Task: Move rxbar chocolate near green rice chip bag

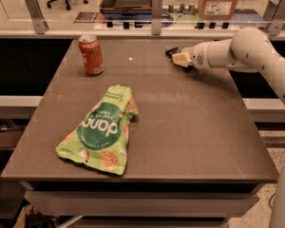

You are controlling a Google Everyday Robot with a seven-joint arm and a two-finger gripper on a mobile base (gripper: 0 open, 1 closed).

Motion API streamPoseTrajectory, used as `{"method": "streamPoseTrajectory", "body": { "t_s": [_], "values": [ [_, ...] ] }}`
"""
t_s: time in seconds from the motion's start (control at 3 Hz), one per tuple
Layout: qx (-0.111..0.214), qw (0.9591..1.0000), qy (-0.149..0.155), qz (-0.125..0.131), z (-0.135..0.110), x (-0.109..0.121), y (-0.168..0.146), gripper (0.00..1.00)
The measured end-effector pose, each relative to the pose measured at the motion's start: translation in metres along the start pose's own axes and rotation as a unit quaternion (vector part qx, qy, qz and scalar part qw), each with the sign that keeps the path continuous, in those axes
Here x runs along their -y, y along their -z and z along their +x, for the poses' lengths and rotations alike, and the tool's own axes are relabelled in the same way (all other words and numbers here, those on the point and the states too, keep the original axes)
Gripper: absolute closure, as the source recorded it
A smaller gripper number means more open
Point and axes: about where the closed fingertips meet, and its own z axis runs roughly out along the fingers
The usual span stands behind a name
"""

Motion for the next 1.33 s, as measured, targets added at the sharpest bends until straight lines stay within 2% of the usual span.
{"method": "streamPoseTrajectory", "body": {
  "t_s": [0.67,1.33],
  "values": [
    [0.0,1.0,0.003,0.001,-0.002,-0.001,0.002,1.0],
    [0.013,0.9974,0.071,0.006,-0.07,-0.008,0.075,1.0]
  ]
}}
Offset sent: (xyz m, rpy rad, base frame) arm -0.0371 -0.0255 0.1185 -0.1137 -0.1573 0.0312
